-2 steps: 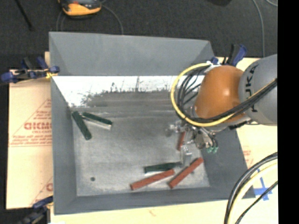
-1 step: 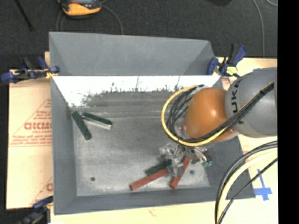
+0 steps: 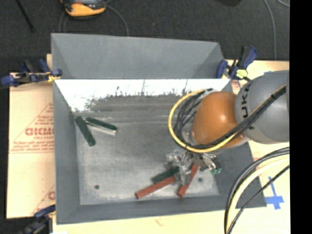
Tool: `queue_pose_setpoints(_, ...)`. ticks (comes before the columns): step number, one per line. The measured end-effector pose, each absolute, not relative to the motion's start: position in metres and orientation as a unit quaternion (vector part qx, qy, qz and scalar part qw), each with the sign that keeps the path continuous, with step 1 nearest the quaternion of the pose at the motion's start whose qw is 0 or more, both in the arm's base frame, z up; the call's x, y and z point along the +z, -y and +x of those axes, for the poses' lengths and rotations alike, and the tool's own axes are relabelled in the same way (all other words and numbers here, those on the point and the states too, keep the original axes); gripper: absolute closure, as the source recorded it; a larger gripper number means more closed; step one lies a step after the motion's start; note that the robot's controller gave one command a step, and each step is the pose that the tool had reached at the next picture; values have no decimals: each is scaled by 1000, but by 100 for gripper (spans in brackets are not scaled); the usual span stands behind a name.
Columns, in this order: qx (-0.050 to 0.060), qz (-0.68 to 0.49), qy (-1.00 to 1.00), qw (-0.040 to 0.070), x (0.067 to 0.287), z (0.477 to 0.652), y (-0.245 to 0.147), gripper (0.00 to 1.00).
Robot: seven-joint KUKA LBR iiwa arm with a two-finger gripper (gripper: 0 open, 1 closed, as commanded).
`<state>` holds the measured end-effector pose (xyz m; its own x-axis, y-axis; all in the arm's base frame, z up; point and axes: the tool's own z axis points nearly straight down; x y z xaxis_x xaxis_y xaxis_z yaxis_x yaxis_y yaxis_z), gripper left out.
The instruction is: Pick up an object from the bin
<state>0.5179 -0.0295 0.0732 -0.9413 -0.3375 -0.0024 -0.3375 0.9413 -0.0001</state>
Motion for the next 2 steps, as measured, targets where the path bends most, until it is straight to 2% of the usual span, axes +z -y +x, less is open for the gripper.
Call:
queue_pose_setpoints(1,0,-172,-985,1,73,518,30,100)
queue_pose_setpoints(2,0,-245,-969,0,103,516,36,100)
